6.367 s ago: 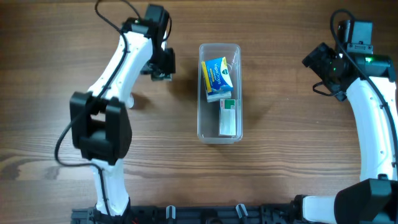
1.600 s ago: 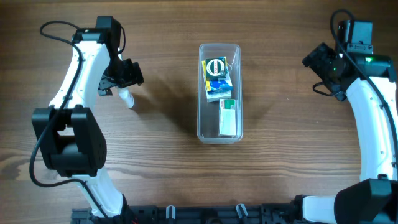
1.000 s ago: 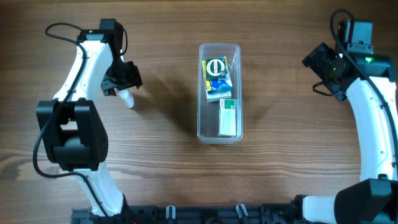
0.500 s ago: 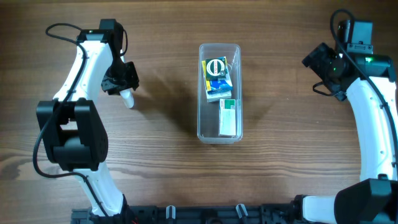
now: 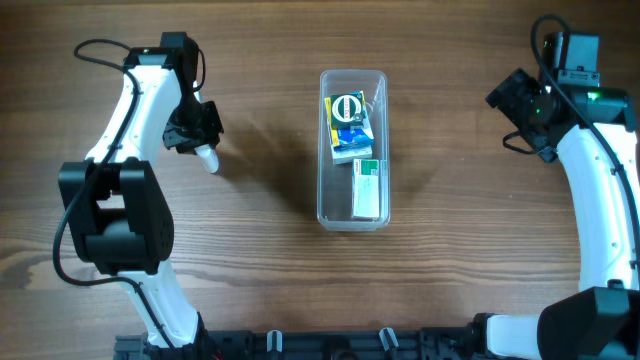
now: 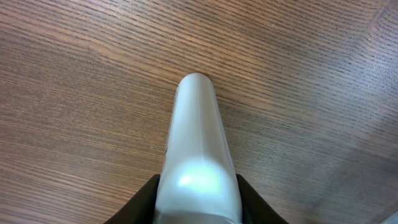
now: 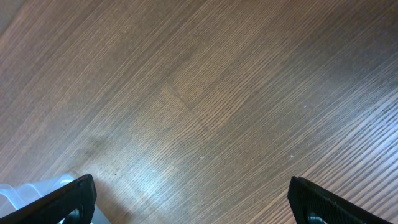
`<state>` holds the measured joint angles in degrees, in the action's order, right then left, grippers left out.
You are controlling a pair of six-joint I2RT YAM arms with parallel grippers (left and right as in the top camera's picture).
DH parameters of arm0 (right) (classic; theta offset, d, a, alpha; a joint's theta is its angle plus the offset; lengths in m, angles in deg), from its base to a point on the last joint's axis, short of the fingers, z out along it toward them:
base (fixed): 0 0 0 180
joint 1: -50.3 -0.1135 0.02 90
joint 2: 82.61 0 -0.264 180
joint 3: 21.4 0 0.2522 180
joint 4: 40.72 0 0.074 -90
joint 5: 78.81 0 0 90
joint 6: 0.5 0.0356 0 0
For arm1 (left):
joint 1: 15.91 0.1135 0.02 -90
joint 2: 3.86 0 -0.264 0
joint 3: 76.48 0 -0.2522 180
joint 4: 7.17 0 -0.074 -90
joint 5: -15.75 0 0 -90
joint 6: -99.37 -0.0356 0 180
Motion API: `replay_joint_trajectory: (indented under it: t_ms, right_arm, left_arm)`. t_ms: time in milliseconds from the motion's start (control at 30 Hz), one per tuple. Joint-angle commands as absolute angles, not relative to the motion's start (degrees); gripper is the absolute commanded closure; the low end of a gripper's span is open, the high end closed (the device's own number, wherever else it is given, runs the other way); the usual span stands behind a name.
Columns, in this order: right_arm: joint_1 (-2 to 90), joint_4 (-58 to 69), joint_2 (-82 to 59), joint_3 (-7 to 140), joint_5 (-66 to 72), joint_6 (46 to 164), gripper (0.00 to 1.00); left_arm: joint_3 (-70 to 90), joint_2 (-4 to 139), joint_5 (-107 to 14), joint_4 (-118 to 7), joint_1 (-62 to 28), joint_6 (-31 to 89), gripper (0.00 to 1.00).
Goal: Pack container
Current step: 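Place the white tube into the container and release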
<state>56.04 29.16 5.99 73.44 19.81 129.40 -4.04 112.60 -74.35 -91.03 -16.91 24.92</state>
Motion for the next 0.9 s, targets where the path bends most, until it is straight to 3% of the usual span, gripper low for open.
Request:
replay_joint_trajectory:
  t_ms: [0,267,533,700,867]
  right_arm:
    - [56.17,29.14,5.68,73.41,20.16,130.05,0.0]
    - [56.15,29.14,5.68,73.41,20.16,130.05,0.0]
    - [56.15,29.14,5.68,73.41,20.16,130.08,0.0]
    - [56.17,29.14,5.68,73.41,20.16,130.05,0.0]
    - [56.15,29.14,5.68,73.41,20.16,130.08,0.0]
  left_arm:
    - [-3.71,113.04,-73.63,-91.36,-16.38,25.01,0.71]
    - [-3.73,106.48,-69.6,-91.43,-16.38,24.98,0.71]
    - [-3.73,91.2,-60.71,-92.54,-17.52,24.98,0.72]
    - [-3.73,82.35,-60.79,-92.87,-29.02,28.94,0.72]
    - [-3.71,82.9,-62.17,-91.93,-43.51,34.45,0.69]
